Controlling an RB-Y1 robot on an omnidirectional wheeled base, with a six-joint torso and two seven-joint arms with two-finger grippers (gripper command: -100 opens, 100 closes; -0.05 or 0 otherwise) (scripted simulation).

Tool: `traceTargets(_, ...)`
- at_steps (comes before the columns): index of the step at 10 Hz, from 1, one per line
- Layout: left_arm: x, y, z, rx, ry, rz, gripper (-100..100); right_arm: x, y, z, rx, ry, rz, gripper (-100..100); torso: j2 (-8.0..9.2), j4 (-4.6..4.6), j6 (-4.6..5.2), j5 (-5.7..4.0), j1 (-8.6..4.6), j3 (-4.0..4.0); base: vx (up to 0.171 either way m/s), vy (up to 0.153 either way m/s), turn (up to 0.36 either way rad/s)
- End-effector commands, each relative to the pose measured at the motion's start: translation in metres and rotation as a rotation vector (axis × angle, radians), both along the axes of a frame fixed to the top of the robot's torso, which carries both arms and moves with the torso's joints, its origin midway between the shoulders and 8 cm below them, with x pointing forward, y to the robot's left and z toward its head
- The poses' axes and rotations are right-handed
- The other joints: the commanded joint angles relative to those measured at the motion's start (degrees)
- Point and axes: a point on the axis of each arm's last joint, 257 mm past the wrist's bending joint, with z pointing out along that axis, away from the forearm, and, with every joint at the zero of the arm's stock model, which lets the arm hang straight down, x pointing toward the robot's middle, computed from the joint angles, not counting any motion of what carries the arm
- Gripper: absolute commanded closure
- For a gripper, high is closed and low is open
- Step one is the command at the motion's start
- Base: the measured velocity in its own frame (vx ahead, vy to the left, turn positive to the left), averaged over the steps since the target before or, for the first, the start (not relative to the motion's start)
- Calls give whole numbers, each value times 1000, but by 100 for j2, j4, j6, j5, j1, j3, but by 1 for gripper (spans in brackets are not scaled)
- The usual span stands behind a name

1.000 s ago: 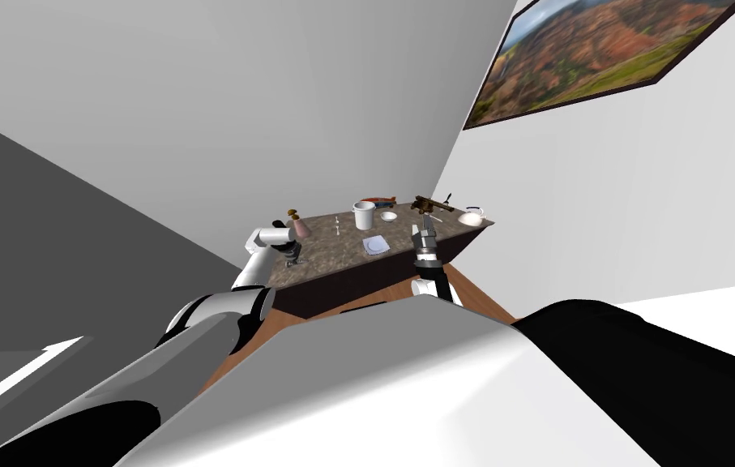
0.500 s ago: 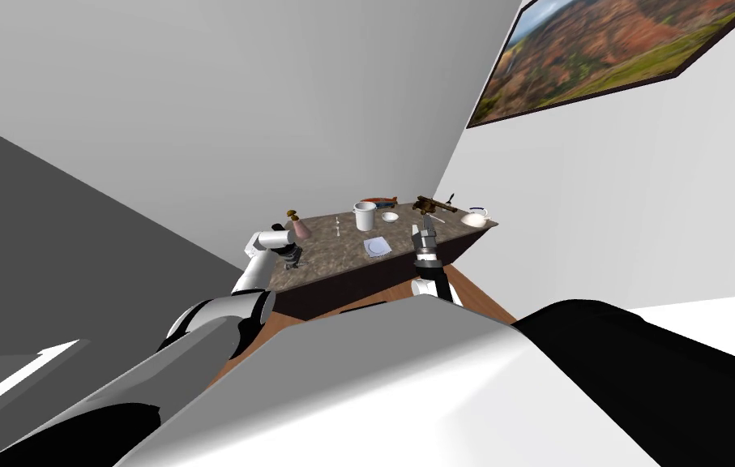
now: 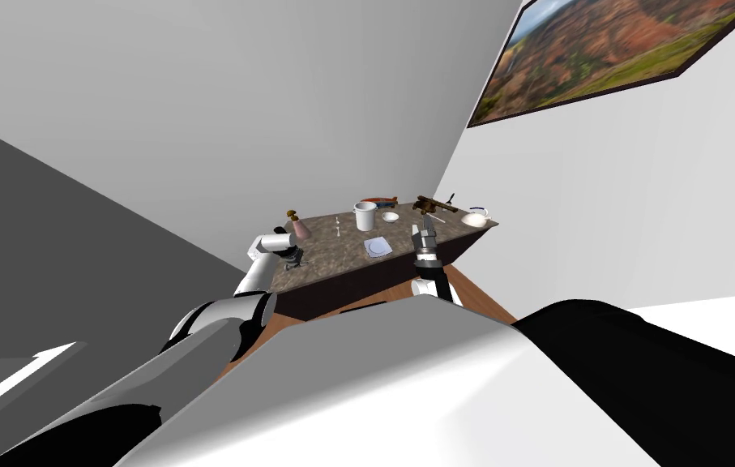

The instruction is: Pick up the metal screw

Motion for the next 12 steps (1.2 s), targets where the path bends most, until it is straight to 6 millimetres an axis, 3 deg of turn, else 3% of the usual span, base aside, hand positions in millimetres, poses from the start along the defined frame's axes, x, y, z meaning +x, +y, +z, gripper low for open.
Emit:
traceTargets(1, 0, 0, 0, 0, 0, 0, 100, 0, 0, 0, 0, 0, 0, 0, 0, 0, 0, 0, 0, 0, 0, 0, 0)
traceTargets(4, 0, 0, 0, 0, 0, 0, 100, 0, 0, 0, 0, 0, 0, 0, 1, 0, 0, 0, -1, 1, 0, 0, 0)
traceTargets(6, 8, -8, 7, -28, -14, -22, -100, 0, 0, 0, 0, 0, 0, 0, 1, 0, 0, 0, -1, 1, -29, 3, 15)
traceTargets(12, 34, -45, 34, -147, -65, -109, -100, 0, 0, 0, 0, 0, 0, 0, 24, 6, 0, 0, -1, 14, -66, 7, 10)
